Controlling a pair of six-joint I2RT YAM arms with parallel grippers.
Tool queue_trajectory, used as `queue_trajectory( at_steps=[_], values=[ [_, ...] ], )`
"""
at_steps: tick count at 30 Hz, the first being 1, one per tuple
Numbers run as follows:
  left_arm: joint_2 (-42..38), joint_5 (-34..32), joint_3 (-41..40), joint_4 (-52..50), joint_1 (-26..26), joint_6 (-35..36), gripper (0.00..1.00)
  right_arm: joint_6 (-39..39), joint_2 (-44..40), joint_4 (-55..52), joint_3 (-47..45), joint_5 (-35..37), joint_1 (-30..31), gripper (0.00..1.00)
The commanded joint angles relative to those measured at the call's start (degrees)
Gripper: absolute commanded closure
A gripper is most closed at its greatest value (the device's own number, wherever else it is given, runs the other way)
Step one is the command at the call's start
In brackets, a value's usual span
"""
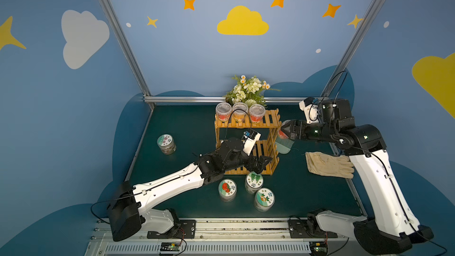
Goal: Place the seed container on the shelf
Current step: Place the seed jar on the shelf.
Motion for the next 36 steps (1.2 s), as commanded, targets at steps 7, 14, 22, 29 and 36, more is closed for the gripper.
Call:
queue_trajectory(
  at_steps=[7,14,22,29,36],
  values=[
    [-0.3,0.0,1.6,7.3,1.5,-3.0,0.00,-1.5,7.5,4.0,7.2,-2.1,-0.1,0.24],
    [-0.6,-1.1,1.6,7.3,1.9,-4.3,0.00,-1.6,11.9,4.7,10.2,-2.7,-0.5,0.24],
    [-1.8,-0.4,0.5,7.0,2.1,-4.7,0.00,-1.9,14.7,5.1,11.4,-2.8,-0.8,0.24],
    [-2.4,1.2,0.0,8.5,2.5,-5.2,0.00,-2.4,16.3,5.0,12.1,-2.2,-1.2,0.24],
    [-2.5,1.1,0.1,8.1,2.6,-4.9,0.00,-2.6,17.5,4.0,13.1,-1.1,-1.2,0.24]
  ],
)
